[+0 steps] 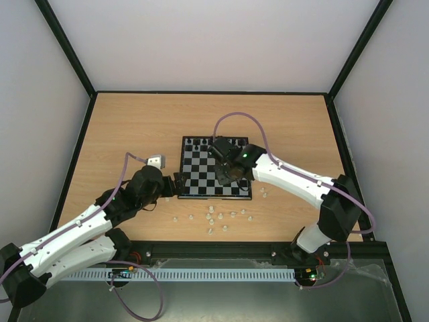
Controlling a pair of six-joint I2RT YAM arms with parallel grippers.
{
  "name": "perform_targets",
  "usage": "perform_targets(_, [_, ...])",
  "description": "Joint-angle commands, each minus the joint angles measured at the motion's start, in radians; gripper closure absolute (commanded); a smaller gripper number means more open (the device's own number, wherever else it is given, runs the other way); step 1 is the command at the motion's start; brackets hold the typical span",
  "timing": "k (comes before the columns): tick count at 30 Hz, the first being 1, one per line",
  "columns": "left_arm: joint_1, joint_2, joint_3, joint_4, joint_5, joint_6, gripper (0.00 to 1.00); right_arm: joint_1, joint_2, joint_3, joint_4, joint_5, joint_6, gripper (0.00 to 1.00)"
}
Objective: Set up the chess pieces on the board
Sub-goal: Place the chess piece on the chessboard.
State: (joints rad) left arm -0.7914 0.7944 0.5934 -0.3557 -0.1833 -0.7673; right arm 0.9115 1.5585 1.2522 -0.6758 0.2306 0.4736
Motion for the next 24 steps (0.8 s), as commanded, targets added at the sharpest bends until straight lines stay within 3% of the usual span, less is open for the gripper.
perform_targets(1, [0.006,0.019,-0.004,0.022,-0.005,0.003,0.01,-0.045,-0.026,0.034,-0.08,0.031,-0.047,0.89])
perform_targets(24, [0.015,0.063,-0.01,0.052,0.004,0.004,0.01,-0.013,0.129,-0.024,0.001,-0.114,-0.072,0.89])
